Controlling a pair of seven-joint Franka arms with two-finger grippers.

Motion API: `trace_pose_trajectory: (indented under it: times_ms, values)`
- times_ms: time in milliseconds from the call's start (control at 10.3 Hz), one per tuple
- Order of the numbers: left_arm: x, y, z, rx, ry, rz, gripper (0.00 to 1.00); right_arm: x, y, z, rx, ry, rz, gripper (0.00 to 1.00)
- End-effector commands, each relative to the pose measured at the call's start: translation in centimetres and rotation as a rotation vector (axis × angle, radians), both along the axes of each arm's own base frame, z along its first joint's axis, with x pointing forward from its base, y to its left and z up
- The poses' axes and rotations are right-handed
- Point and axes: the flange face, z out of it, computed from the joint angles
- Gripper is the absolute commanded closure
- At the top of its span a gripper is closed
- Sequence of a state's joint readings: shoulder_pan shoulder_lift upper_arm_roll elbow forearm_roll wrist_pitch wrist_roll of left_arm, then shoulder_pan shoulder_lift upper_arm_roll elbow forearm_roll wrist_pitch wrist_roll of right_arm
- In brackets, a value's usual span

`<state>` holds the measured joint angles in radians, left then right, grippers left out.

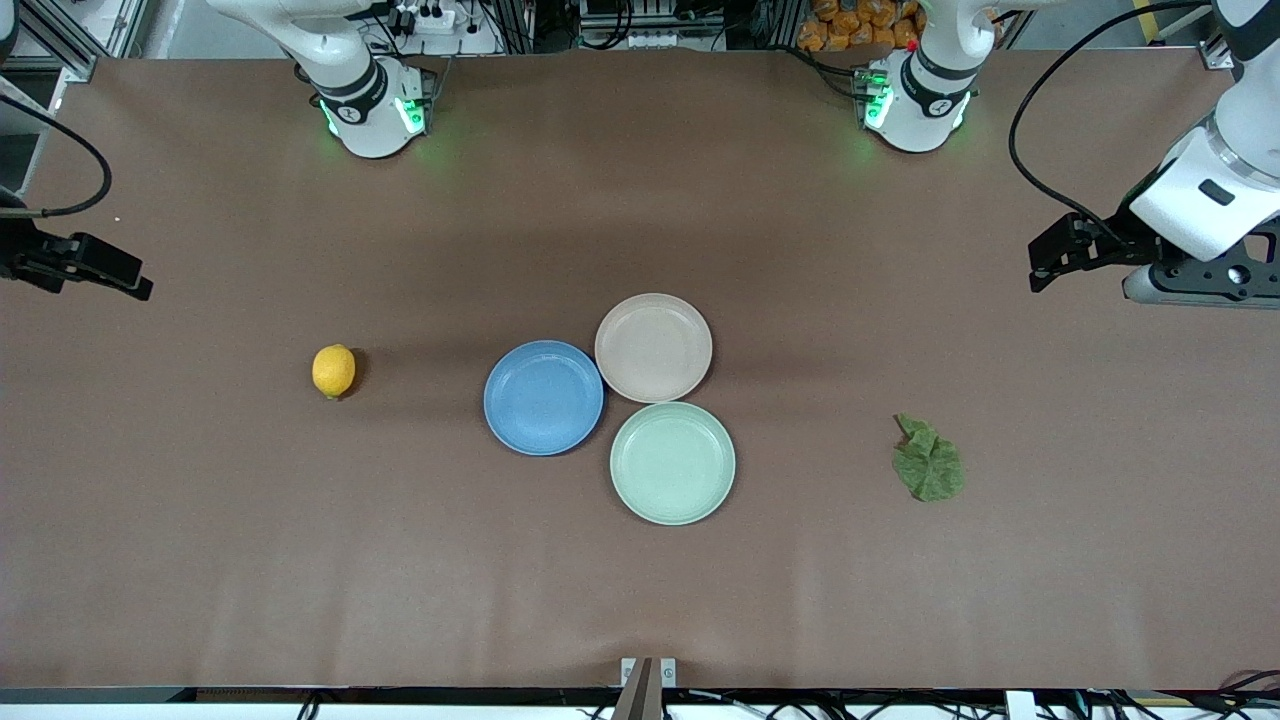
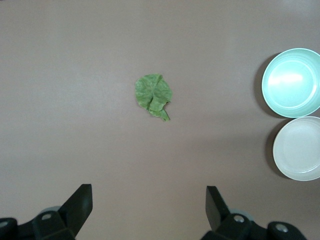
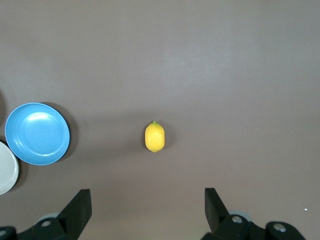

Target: Place lemon and lettuce in plates

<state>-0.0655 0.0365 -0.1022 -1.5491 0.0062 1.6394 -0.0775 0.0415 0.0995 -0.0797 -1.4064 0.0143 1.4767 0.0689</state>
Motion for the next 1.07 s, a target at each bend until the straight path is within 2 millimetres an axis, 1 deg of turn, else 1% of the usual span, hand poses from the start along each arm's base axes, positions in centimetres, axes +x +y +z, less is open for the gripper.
trace_pose_trajectory:
  times_ms: [0,97,292,487,584,973]
  values:
    - [-0.5,-0.3,0.5,-0.004,0.006,0.007,0.00,-1.1,-0.7,2.2,-0.007,-0.041,-0.021,0.00]
    - [-0.5,-0.3,0.5,-0.007,0.006,0.006,0.00,-0.9,-0.8,2.3,-0.008,-0.056,-0.022,0.00]
    - [-0.5,-0.5,0.5,-0.006,0.008,0.003,0.00,-0.3,-1.3,1.7,-0.009,-0.076,-0.032,0.00]
    - [-0.6,-0.7,0.5,-0.004,0.007,0.000,0.00,0.1,-1.2,1.4,-0.006,-0.084,-0.032,0.00]
    - [-0.5,-0.8,0.4,-0.003,0.009,-0.002,0.00,0.2,-1.1,1.0,-0.006,-0.077,-0.030,0.00]
    - [-0.5,-0.7,0.4,-0.008,0.009,0.001,0.00,0.2,-1.0,0.8,-0.005,-0.070,-0.030,0.00]
